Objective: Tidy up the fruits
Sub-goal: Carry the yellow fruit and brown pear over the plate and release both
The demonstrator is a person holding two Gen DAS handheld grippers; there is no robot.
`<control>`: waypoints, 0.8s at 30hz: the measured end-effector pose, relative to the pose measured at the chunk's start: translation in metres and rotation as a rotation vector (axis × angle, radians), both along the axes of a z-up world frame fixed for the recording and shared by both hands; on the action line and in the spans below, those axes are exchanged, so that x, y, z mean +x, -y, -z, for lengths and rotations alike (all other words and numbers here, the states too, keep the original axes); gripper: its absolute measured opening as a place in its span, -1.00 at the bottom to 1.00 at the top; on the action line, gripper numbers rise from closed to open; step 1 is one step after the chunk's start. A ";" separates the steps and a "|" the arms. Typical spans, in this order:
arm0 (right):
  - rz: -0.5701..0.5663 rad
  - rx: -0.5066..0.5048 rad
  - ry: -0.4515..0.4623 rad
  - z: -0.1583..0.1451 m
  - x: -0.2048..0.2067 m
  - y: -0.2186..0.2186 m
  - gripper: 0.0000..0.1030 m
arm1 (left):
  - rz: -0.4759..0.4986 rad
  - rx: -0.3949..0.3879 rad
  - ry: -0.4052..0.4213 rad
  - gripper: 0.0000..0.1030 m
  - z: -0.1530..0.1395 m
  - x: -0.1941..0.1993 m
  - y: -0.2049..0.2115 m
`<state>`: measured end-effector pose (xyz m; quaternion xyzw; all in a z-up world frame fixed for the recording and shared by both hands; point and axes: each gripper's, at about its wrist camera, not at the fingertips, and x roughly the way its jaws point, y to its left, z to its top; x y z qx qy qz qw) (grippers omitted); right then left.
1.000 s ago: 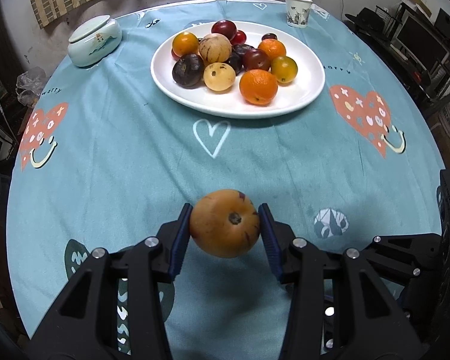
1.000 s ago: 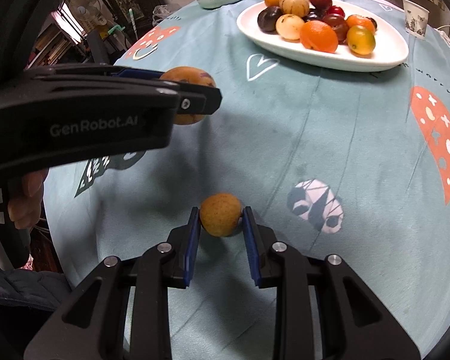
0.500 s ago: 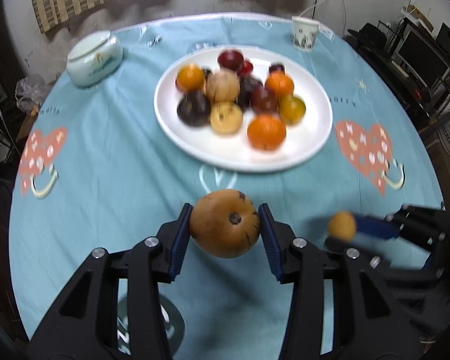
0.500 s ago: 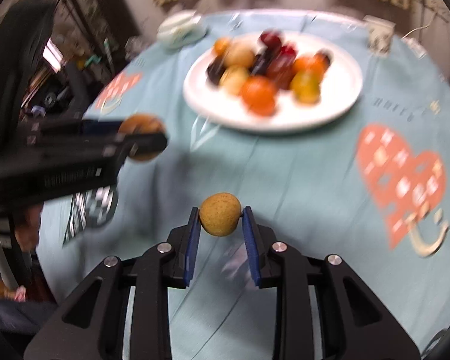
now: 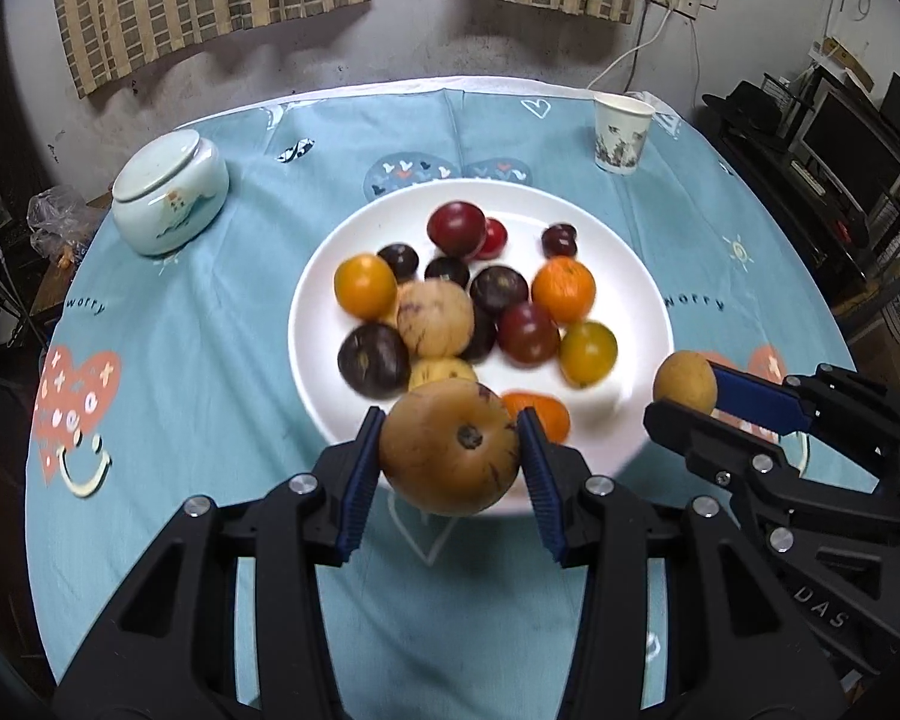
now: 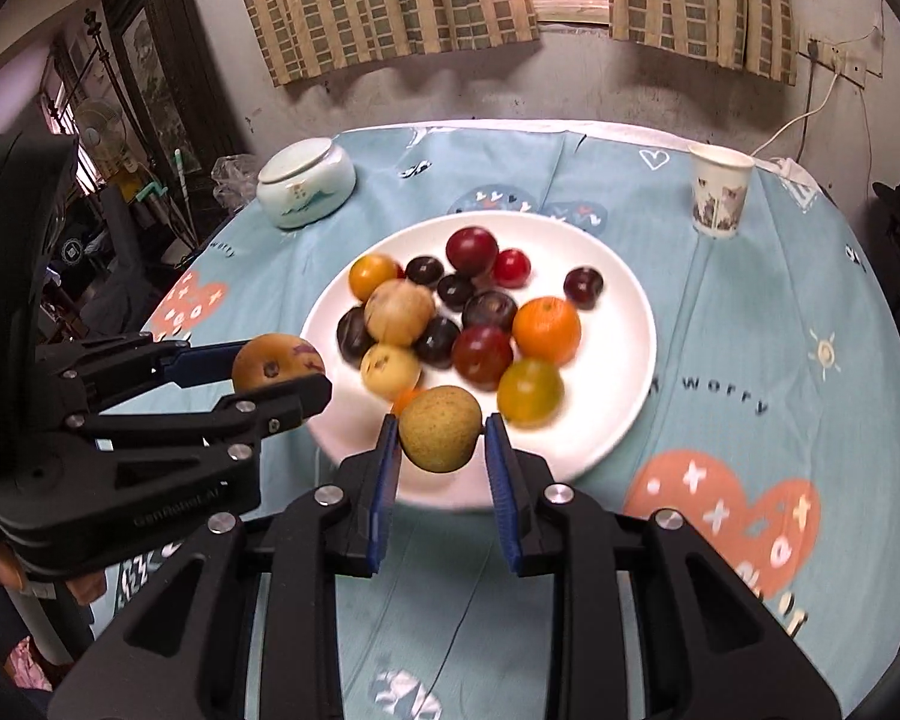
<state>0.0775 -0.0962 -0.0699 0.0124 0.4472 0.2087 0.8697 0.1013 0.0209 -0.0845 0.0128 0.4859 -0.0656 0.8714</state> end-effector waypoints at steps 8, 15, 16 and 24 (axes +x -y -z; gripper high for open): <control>0.014 -0.014 0.011 0.000 0.038 0.000 -0.44 | -0.008 0.012 0.010 -0.12 0.003 0.039 0.003; 0.033 -0.031 0.007 0.004 0.066 0.001 -0.44 | 0.007 0.057 0.016 -0.12 0.011 0.061 0.009; 0.035 -0.032 0.008 0.004 0.068 0.001 -0.44 | 0.009 0.064 0.017 -0.12 0.013 0.063 0.010; 0.048 -0.016 0.014 0.006 0.080 0.003 -0.44 | 0.018 0.059 0.044 -0.11 0.011 0.066 0.011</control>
